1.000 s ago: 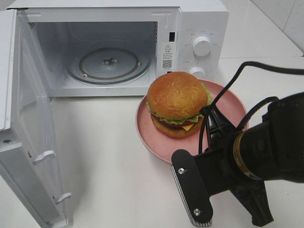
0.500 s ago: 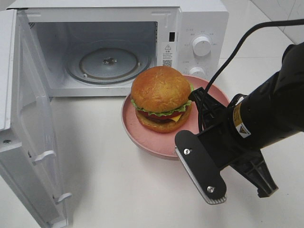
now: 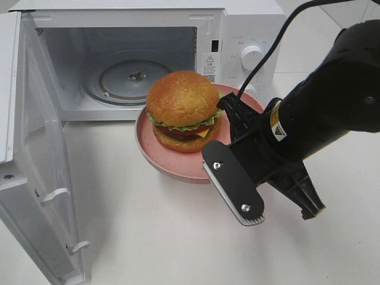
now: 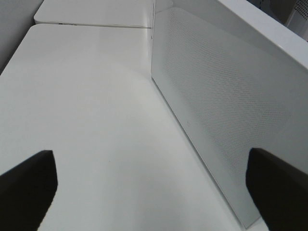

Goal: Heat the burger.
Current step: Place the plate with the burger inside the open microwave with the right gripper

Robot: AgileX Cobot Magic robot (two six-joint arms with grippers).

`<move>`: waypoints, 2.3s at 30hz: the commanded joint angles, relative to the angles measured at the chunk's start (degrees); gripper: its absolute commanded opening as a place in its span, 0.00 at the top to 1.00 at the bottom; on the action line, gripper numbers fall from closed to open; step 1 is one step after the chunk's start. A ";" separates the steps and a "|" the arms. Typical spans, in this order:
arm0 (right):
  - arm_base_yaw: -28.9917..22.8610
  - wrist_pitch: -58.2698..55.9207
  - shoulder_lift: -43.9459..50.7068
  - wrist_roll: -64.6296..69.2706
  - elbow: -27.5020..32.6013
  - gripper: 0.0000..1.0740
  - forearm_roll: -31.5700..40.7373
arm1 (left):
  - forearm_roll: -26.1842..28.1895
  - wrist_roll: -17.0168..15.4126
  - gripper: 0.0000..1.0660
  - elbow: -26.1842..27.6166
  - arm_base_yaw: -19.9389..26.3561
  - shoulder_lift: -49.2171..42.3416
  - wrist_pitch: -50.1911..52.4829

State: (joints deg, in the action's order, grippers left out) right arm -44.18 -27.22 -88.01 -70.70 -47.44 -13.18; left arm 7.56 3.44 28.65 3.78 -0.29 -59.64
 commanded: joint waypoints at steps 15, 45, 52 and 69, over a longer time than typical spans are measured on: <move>-1.78 5.56 -8.94 -0.52 -11.06 1.00 3.44 | 0.11 -0.06 0.06 -0.17 -0.29 -1.09 0.34; -1.72 6.30 -26.76 3.38 -31.23 1.00 3.61 | 0.11 -0.06 0.06 -0.17 -0.29 -1.09 0.34; -1.03 4.58 -30.25 4.58 -36.27 1.00 2.98 | 0.11 -0.06 0.06 -0.17 -0.29 -1.09 0.34; 0.23 -1.43 -40.11 8.42 -53.17 1.00 1.09 | 0.11 -0.06 0.06 -0.17 -0.29 -1.09 0.34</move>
State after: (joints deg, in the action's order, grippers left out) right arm -44.35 -31.23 -128.74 -62.74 -99.41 -11.12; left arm 7.56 3.44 28.65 3.78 -0.29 -59.64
